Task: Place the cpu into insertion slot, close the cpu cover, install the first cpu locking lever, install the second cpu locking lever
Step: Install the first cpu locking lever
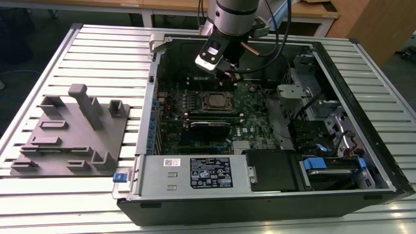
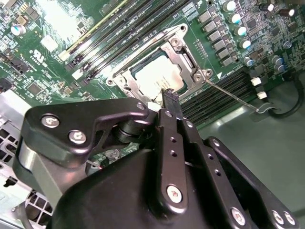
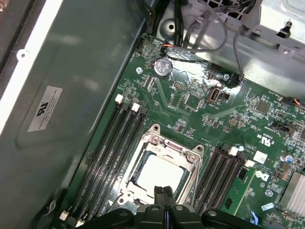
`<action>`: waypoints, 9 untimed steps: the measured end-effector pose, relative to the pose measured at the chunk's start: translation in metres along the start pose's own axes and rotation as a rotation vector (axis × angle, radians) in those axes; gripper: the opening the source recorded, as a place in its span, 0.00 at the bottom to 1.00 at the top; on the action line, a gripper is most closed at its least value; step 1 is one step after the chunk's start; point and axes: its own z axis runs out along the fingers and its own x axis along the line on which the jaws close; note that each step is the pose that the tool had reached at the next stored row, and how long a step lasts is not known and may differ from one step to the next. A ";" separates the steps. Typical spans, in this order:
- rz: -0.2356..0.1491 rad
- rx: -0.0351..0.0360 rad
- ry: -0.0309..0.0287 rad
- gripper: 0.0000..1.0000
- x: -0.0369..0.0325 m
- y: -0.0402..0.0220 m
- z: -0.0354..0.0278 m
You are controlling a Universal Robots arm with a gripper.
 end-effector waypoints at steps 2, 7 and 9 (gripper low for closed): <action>-0.011 0.0005 0.0000 0.11 0.0000 0.0000 0.0000; -0.047 0.0022 0.0002 0.11 0.0000 0.0000 0.0000; -0.061 0.0029 0.0003 0.11 0.0000 0.0000 0.0000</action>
